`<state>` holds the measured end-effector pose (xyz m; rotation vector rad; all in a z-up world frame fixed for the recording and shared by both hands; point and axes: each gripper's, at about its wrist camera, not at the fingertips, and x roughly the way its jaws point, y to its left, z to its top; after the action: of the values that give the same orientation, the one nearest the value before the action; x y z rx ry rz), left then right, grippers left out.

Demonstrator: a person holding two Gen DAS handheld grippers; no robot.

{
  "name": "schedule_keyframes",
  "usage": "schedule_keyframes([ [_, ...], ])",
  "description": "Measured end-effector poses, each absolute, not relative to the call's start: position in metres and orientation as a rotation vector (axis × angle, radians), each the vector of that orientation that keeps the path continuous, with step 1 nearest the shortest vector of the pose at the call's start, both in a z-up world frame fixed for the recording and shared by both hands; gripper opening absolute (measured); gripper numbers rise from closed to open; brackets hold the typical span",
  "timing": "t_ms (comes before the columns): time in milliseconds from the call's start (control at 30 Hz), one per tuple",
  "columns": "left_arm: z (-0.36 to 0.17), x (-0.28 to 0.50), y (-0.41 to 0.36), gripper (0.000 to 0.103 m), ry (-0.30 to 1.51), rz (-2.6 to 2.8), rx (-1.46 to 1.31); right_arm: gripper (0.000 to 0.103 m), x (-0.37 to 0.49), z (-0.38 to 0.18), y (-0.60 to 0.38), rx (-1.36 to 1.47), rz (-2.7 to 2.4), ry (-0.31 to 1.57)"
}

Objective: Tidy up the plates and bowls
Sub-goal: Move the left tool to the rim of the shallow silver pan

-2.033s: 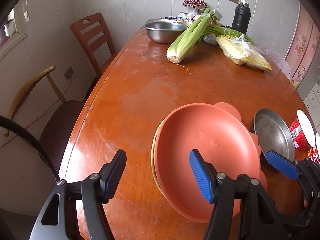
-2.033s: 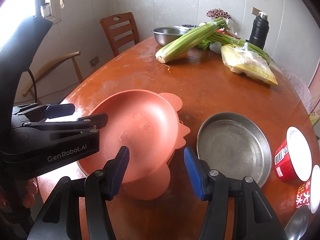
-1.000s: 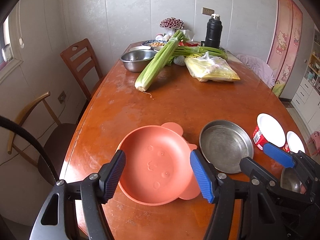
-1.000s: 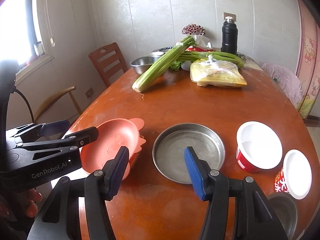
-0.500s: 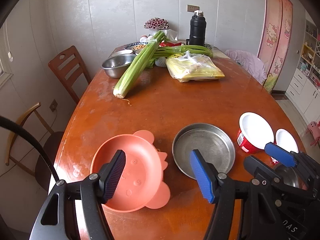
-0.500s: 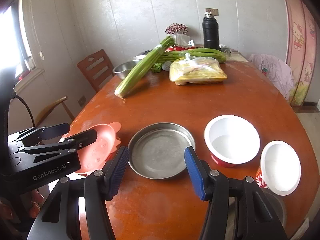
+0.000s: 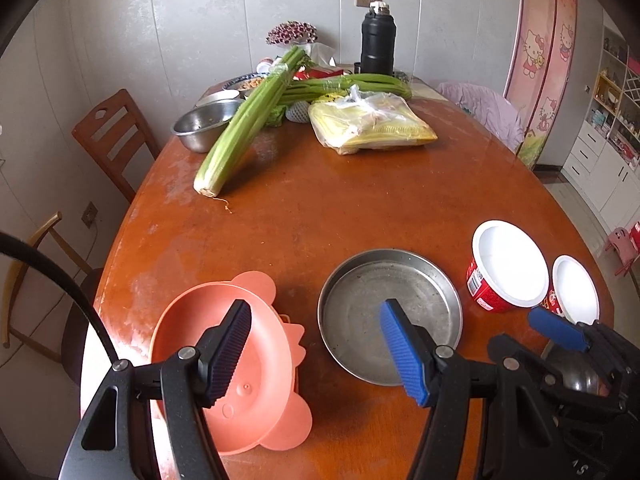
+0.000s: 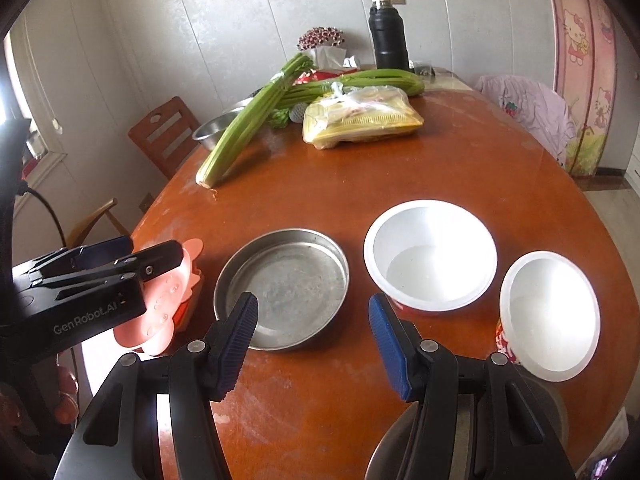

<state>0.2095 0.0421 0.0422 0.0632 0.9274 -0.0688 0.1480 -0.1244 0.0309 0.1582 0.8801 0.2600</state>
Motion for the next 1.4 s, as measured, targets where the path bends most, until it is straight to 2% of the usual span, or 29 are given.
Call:
schedule_keyframes([
  [700,-0.018,0.271,0.013,0.066,1.068,-0.166,0.205,0.060,0.182,-0.015,-0.103,0.167,0.199,1.045],
  [1333,-0.040,0.287,0.005,0.066,1.111,-0.177,0.223,0.060,0.197,-0.032,-0.089,0.135,0.221,1.093],
  [1400,-0.041,0.288,0.004,0.064,1.116,-0.183,0.224,0.060,0.198,-0.033,-0.088,0.129,0.222,1.092],
])
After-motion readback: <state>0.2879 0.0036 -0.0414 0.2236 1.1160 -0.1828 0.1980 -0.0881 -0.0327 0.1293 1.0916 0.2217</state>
